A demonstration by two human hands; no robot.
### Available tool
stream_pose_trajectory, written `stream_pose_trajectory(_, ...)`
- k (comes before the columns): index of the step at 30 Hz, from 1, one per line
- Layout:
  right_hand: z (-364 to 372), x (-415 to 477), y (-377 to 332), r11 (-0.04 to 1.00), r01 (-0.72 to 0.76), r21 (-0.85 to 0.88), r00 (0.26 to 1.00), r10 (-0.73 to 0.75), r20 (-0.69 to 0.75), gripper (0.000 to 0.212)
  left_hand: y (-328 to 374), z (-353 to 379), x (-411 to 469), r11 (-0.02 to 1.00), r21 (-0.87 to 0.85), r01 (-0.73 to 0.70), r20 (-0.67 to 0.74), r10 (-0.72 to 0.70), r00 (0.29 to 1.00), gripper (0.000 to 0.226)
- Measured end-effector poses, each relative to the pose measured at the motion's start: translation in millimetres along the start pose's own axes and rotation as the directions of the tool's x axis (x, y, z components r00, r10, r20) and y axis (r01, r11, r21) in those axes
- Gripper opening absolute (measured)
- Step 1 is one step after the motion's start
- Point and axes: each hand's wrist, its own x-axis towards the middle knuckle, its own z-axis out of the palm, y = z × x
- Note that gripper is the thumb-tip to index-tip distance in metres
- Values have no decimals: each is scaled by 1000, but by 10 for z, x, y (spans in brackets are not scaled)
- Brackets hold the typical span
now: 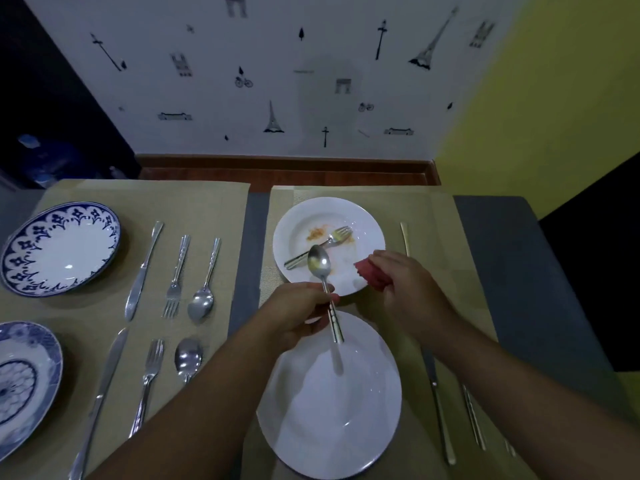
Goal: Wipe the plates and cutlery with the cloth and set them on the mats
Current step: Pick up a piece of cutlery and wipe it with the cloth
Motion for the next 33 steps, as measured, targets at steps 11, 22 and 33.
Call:
stream_pose_trajectory(11, -249, -365, 157, 982, -120, 143, 991, 126, -36, 43, 120, 484, -180, 906, 213, -366, 27, 369, 929, 17)
stream_pose_trajectory(22, -453, -461, 289, 968, -119, 220, 988, 138, -74, 49, -23, 829, -172, 901, 12, -433, 74, 431, 899, 16)
stream_pose_trajectory(33, -517, -547, 537, 981, -111, 161, 991, 122, -62, 52, -115, 935, -9, 956, -11, -292, 53, 292, 955, 30)
